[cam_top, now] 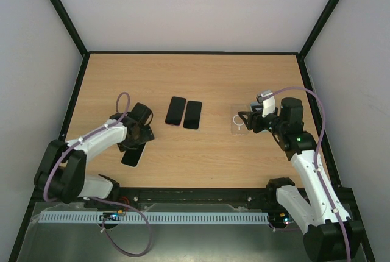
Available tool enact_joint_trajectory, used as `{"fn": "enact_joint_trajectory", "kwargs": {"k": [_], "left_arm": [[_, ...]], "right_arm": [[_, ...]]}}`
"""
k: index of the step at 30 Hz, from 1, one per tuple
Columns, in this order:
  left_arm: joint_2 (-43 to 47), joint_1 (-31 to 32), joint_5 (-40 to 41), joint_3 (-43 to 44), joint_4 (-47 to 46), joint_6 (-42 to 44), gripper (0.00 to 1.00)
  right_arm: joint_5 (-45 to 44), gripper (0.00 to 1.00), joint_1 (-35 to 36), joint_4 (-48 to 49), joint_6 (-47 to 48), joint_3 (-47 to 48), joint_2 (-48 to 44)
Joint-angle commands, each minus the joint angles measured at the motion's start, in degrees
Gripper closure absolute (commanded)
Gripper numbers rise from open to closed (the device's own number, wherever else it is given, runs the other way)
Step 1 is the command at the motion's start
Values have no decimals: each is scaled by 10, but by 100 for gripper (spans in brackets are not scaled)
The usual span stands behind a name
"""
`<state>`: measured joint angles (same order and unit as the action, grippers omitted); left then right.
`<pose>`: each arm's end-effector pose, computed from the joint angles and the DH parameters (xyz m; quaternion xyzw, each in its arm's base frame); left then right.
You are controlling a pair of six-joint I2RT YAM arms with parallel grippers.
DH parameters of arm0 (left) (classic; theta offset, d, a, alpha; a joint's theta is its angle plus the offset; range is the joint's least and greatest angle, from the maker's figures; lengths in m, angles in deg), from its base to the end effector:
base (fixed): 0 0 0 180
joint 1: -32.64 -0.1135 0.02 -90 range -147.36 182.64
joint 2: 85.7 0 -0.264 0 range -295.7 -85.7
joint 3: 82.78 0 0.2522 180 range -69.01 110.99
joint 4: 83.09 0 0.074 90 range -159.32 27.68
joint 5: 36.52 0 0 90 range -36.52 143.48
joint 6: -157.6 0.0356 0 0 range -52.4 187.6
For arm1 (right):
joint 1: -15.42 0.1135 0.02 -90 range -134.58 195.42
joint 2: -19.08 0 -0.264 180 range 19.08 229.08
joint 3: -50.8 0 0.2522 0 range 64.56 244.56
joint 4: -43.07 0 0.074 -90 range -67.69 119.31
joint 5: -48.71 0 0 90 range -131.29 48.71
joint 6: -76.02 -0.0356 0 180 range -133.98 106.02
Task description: Take the phone out of the phone case
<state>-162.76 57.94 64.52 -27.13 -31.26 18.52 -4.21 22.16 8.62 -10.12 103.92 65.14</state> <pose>0.2082 -0.0909 0.1744 -0.2166 0.9607 -0.0119 0.1731 0.1743 0.0422 0.2875 -0.2393 0.7913 0.2840 0.4856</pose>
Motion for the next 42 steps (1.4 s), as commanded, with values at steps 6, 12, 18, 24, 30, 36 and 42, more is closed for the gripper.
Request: {"fn": "enact_joint_trajectory", "kwargs": {"k": [6, 12, 18, 24, 30, 36, 42], "left_arm": [[-44, -32, -25, -53, -9, 3, 1], [-12, -7, -121, -84, -39, 6, 1], [37, 78, -151, -80, -40, -65, 1], [23, 150, -135, -44, -20, -123, 1], [0, 151, -133, -31, 24, -196, 1], [40, 152, -128, -14, -9, -266, 1], [31, 151, -109, 15, -24, -325, 1]], "right_arm": [[-6, 39, 1, 4, 2, 2, -20], [-5, 39, 1, 4, 3, 2, -18], [-3, 39, 0, 3, 2, 2, -20], [-1, 39, 1, 2, 3, 3, -19], [1, 39, 1, 1, 4, 3, -24], [2, 39, 0, 1, 3, 3, -29], [1, 39, 1, 1, 3, 4, -29]]}}
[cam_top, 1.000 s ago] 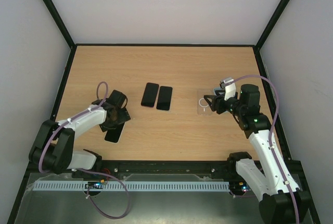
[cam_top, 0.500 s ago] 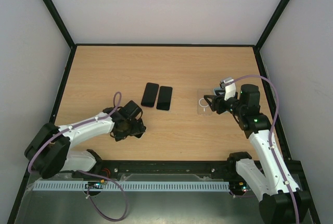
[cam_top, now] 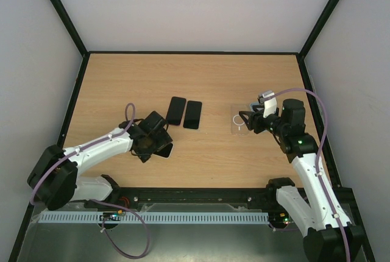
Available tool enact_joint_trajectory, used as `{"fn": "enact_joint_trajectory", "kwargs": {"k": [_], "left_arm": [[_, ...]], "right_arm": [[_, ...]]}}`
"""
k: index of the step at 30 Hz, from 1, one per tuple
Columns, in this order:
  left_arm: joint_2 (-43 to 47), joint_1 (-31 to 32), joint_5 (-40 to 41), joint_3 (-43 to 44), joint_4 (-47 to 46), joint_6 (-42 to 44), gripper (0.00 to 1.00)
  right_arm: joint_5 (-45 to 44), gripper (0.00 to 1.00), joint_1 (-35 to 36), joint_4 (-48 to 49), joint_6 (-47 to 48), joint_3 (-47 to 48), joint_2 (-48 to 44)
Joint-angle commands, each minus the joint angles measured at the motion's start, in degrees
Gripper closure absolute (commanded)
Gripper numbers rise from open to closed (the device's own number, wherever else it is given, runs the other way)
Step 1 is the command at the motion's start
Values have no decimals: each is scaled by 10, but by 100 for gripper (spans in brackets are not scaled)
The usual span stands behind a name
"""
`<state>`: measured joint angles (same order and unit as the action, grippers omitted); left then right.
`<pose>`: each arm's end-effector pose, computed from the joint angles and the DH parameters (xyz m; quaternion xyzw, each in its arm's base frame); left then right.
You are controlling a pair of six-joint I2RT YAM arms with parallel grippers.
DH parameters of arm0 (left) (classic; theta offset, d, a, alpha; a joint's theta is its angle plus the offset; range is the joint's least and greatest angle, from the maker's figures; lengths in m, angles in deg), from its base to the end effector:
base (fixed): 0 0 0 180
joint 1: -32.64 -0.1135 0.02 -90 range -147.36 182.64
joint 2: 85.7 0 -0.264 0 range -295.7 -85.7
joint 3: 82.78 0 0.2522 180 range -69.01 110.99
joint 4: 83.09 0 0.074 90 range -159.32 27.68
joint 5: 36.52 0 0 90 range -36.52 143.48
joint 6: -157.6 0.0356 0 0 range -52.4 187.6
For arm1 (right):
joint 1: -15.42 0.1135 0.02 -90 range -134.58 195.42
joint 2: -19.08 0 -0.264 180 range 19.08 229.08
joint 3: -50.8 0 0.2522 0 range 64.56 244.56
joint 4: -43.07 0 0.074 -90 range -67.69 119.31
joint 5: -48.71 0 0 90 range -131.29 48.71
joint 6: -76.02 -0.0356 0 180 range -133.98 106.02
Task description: Take the phone out of the phone case
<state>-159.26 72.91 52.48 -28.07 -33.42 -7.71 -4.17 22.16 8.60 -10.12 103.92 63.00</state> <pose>0.1706 -0.1453 0.1832 -0.2942 0.9374 -0.1622 0.0921 0.1677 0.0414 0.2932 -0.2436 0.7816 0.2815 0.5006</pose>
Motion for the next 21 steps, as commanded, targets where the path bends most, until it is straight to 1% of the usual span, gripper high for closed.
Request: {"fn": "enact_joint_trajectory", "kwargs": {"k": [1, 4, 7, 14, 15, 18, 21], "left_arm": [[-18, 2, 10, 32, 6, -78, 1], [-52, 1, 1, 52, 47, -117, 1], [-77, -1, -3, 68, 54, -130, 1], [-93, -19, 3, 88, 76, -168, 1], [-92, -24, 2, 86, 74, -171, 1], [-90, -38, -2, 79, 63, -179, 1], [-113, -51, -9, 89, 71, -168, 1]], "right_arm": [[1, 39, 0, 1, 3, 4, -8], [1, 39, 0, 1, 3, 3, -9], [0, 39, 0, 0, 3, 4, -11], [0, 39, 1, 1, 2, 1, -21], [-2, 36, 1, 1, 2, 1, -22], [-2, 36, 1, 1, 2, 1, -25], [-2, 36, 1, 1, 3, 0, -26]]}}
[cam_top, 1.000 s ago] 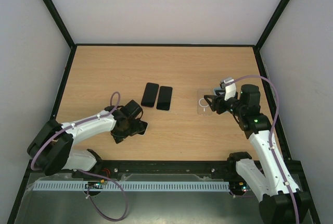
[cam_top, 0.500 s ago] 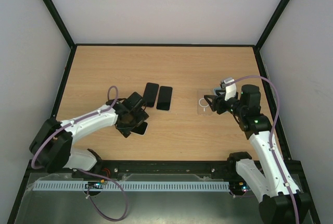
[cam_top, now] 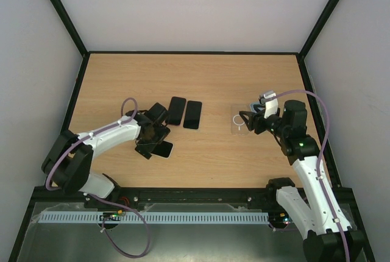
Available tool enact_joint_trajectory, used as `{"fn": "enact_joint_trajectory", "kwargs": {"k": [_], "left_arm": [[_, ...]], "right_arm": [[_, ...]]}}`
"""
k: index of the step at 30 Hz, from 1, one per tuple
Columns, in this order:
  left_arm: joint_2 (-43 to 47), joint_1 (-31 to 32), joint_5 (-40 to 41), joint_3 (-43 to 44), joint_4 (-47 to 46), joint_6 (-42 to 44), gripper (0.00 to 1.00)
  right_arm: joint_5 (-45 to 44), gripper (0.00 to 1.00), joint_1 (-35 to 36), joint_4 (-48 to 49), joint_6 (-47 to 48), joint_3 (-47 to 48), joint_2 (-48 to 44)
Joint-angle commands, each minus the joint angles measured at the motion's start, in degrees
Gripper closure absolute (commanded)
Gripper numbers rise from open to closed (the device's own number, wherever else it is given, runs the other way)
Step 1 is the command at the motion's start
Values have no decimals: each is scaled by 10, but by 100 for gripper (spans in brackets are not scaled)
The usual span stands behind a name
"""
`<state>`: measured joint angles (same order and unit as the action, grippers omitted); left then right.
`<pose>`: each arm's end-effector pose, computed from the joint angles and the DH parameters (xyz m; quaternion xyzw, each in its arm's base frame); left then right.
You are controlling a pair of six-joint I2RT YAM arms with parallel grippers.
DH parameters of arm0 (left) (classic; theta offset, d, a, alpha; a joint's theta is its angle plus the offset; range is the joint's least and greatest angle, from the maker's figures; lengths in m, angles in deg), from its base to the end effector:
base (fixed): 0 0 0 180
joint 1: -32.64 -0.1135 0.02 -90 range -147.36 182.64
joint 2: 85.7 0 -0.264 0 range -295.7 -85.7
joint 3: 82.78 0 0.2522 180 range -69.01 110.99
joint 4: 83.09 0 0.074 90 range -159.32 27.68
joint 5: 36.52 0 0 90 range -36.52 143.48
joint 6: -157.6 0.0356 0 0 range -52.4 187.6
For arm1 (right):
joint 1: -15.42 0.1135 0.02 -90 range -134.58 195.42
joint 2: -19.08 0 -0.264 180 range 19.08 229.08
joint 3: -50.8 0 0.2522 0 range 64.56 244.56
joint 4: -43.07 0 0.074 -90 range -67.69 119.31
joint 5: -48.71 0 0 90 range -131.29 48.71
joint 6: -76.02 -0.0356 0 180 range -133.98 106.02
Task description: Take the phone out of the phone case
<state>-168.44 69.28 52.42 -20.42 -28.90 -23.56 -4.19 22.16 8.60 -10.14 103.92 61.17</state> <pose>0.2020 -0.1510 0.1819 -0.4528 0.8814 -0.1246 0.0508 0.1619 0.0408 0.2980 -0.2469 0.7731 0.2790 0.5133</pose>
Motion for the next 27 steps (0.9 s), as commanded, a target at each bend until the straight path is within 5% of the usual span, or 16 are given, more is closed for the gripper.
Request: {"fn": "enact_joint_trajectory", "kwargs": {"k": [1, 19, 27], "left_arm": [[-30, -20, -14, 14, 29, -5, 1], [-119, -50, -79, 2, 66, 62, 1], [-83, -60, -30, -37, 58, 74, 25]], "right_arm": [[-1, 35, 0, 1, 2, 0, -8], [-1, 33, 1, 2, 2, -1, -11], [-1, 33, 1, 2, 3, -1, -10]]}}
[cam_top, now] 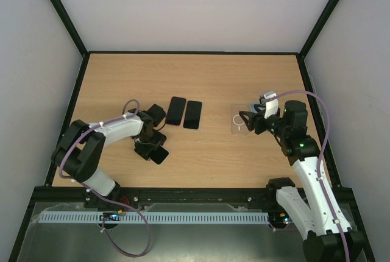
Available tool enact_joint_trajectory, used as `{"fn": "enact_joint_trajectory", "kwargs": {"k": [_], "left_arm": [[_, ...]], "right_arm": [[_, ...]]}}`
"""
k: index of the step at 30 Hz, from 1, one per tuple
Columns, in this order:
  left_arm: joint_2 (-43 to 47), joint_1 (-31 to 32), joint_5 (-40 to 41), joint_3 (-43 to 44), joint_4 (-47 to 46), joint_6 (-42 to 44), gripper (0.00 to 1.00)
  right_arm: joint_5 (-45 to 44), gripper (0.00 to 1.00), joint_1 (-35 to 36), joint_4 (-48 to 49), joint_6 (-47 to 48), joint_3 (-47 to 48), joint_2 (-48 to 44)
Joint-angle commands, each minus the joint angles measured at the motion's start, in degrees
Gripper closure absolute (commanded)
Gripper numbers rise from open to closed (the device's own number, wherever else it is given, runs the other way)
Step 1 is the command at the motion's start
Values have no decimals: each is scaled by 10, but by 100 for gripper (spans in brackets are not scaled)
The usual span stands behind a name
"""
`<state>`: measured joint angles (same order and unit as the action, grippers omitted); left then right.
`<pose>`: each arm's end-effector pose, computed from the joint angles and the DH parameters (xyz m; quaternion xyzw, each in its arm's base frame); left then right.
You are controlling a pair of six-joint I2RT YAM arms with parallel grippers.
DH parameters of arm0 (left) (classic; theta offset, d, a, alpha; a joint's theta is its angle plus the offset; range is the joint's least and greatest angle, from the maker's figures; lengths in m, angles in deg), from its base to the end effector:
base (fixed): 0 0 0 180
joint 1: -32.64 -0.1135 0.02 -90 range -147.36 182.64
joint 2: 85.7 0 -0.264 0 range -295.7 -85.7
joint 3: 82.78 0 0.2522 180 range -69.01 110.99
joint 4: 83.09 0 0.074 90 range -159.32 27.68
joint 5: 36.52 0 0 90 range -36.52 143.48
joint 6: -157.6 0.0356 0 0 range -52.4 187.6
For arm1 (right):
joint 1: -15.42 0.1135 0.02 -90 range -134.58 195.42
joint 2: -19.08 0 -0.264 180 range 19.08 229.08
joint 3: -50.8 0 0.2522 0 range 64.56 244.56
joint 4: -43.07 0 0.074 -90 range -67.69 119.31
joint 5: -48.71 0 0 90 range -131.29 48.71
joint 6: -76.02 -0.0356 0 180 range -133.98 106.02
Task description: Take the phone out of the phone case
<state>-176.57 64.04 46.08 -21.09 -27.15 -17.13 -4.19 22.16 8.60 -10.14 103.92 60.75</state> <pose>0.2140 -0.1360 0.1456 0.4450 -0.8922 0.0702 0.0322 0.1606 0.0406 0.2990 -0.2477 0.7711 0.2785 0.5162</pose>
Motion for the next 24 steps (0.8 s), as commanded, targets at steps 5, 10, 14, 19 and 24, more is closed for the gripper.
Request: {"fn": "enact_joint_trajectory", "kwargs": {"k": [5, 10, 14, 19, 24], "left_arm": [[-14, -14, 85, -8, 35, 62, 43], [-7, -2, 118, 29, 16, 152, 74], [82, 61, 151, 15, -65, 205, 94], [220, 160, 220, -31, -202, 293, 98], [254, 201, 239, -37, -254, 357, 98]], "right_arm": [[-2, 33, 0, 2, 2, 0, -6], [-2, 33, 1, 2, 2, -1, -4], [-2, 33, 1, 2, 1, 1, 1], [4, 33, 1, 5, -1, -1, 5], [20, 33, 0, 8, -7, -1, 13]]}}
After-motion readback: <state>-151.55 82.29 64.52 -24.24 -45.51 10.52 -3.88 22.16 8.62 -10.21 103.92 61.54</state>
